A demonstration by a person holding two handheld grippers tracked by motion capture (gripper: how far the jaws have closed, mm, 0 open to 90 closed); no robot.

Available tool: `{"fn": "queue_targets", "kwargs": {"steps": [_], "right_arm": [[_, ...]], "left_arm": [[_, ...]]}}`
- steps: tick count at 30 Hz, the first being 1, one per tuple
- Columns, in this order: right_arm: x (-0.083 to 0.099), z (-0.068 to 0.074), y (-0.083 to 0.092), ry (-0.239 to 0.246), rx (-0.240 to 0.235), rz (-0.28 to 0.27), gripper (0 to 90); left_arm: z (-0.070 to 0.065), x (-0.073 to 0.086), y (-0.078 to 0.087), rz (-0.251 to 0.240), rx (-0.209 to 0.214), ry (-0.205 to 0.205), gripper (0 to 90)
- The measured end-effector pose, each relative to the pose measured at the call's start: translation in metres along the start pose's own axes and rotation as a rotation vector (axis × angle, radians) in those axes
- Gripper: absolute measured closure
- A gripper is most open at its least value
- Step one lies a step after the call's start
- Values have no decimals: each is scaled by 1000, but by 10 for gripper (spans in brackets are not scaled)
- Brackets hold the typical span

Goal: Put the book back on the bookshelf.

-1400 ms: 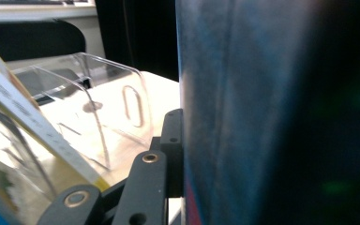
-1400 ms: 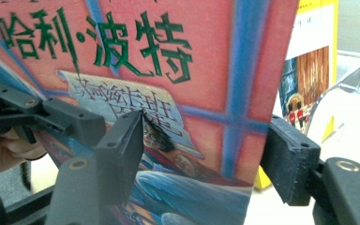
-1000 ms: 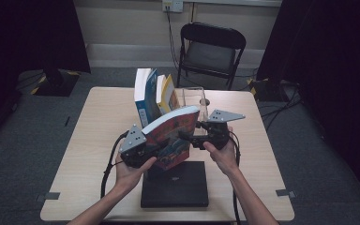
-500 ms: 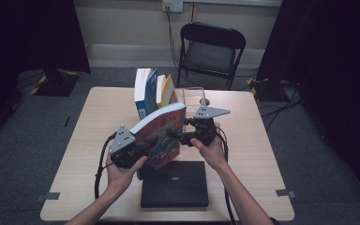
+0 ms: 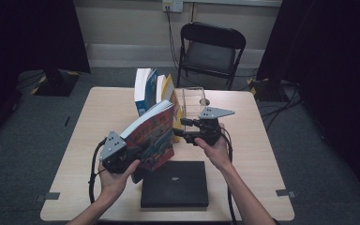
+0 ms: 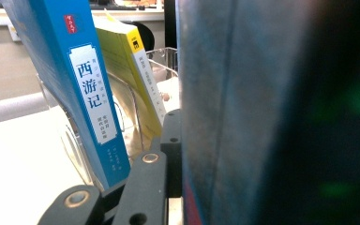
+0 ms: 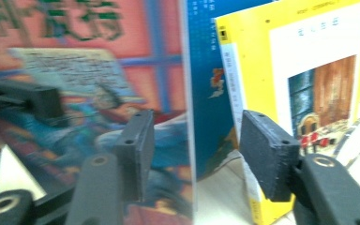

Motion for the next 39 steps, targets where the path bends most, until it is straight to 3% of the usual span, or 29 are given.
{"fn": "queue_targets", "kwargs": {"steps": [5,10,16,19,22,27,39], "right_arm": [[-1,-9,-3,-1,37,5,529],[-4,-26,-19,-28,73,23,420],[-5,-45,-40,-45,113,54,398],[-5,-49,-49,-36,125,67,399],[-6,-50,-58,-40,108,58,407],[-6,-53,-70,-33,129,76,412],[-5,-59,-82,-32,155,84,417]], "left_arm": [[5,1,6,8,-4,16,745],[9,2,5,5,-22,29,745],[9,4,10,-3,-16,18,745],[9,4,10,-6,-22,32,745],[9,4,10,-7,-24,30,745],[7,5,12,-8,-25,15,745],[7,5,12,-12,-30,13,745]]}}
Point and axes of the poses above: each handheld gripper's, and its own axes: y roughly backward along the jaws, x roughly out of its underside, z roughly to its left, the point moved 6 cm from there along -y, roughly forward along the jaws, and after that the axes turned 9 degrees about -x, right-handed, at the moved point
